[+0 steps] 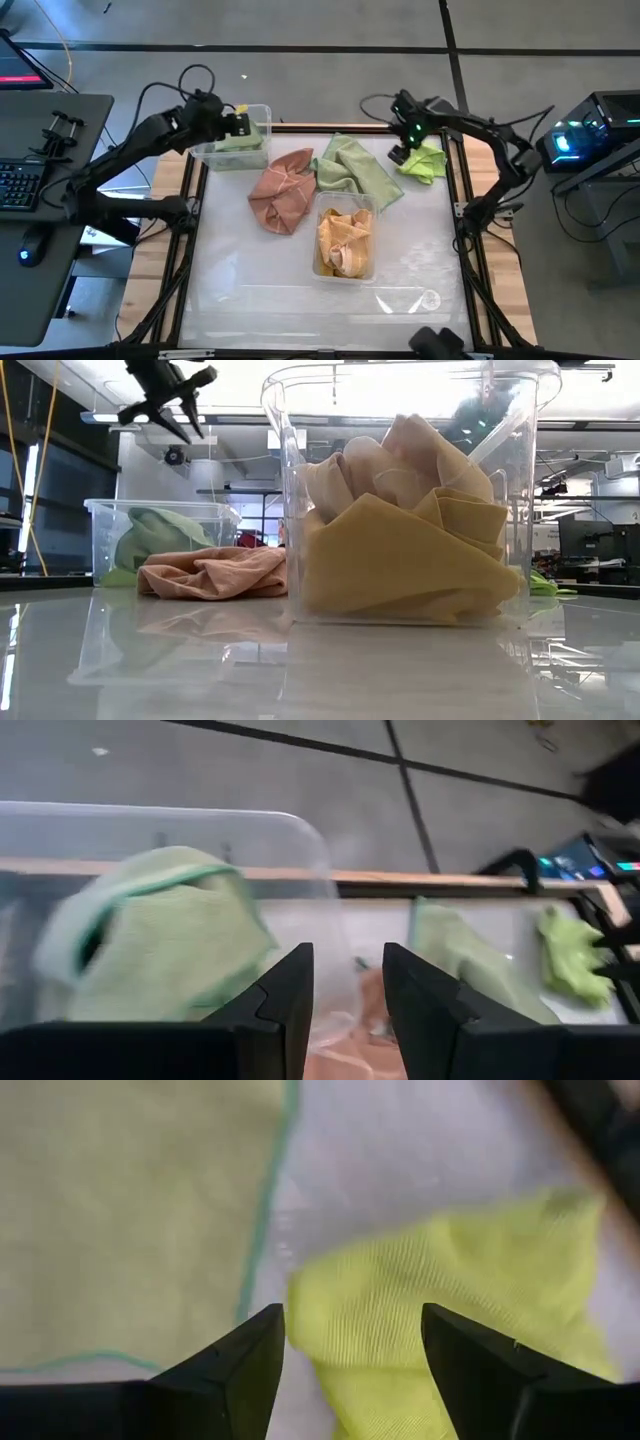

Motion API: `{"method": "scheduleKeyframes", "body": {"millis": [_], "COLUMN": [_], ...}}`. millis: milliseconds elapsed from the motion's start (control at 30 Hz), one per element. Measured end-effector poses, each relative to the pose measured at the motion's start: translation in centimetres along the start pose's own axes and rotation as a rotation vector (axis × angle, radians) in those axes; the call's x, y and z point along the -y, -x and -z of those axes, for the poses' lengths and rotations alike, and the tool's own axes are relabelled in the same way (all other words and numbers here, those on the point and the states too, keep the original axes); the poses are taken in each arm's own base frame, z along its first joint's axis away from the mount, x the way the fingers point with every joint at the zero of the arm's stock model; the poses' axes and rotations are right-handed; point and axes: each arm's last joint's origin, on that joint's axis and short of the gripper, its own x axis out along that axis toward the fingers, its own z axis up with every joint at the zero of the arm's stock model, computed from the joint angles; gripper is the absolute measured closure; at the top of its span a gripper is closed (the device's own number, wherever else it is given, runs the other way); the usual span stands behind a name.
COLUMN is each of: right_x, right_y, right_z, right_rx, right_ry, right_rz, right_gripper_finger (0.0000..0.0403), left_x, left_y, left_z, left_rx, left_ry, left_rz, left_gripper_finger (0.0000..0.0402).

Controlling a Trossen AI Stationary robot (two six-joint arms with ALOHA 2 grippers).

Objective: Sort towels by color in basket
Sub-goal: Put the green towel into the top transparent bin

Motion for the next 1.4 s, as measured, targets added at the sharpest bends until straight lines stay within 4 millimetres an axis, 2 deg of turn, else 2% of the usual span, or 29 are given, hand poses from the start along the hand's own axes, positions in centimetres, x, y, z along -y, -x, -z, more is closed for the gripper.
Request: {"method": "scheduleKeyframes", "body": {"millis": [167,233,433,567,767,833,933,1100,1200,1300,1400], "right_x": [1.4,1.8,1.8,0.6,-1.8,-2.5,-3.2,-5.0,-6.3,-7.7,-9.5], "right_y": [-2.7,-3.4,-6.4,-6.6,-6.7,-6.4,-3.9,3.1,7.2,9.9,11.5], "right_z": [3.6,4.3,5.7,5.8,5.3,4.5,2.8,0.0,-1.3,-2.6,-3.6], "right_rx": [0.025,0.061,0.092,0.064,0.077,0.123,0.215,0.477,0.639,0.769,0.900], "right_ry": [-0.156,-0.234,-0.333,-0.335,-0.489,-0.515,-0.576,-0.600,-0.560,-0.515,-0.448], "right_rz": [0.163,0.203,0.153,0.158,-0.011,-0.068,-0.110,-0.196,-0.230,-0.307,-0.427], "right_gripper_finger": [0.0171,0.0171,0.0185,0.0239,0.0378,0.0388,0.0376,0.0393,0.0393,0.0386,0.0387], "left_x": [2.1,2.9,5.0,6.2,8.2,8.3,8.3,8.2,8.3,8.8,9.5], "left_y": [-0.5,-1.0,-2.9,-3.4,-3.0,-2.6,-1.9,-1.4,-1.5,-2.0,-2.2], "left_z": [1.3,1.8,2.6,2.8,1.7,1.2,0.7,0.3,0.3,0.6,0.7], "left_rx": [-0.018,-0.017,-0.029,-0.021,0.175,0.220,0.261,0.280,0.306,0.349,0.406], "left_ry": [-0.067,-0.106,-0.220,-0.342,-0.613,-0.682,-0.734,-0.835,-0.990,-1.150,-1.224], "left_rz": [0.052,0.056,0.104,0.197,0.367,0.418,0.495,0.622,0.704,0.783,0.923], "left_gripper_finger": [0.0293,0.0293,0.0293,0.0293,0.0294,0.0294,0.0294,0.0294,0.0294,0.0293,0.0290]}}
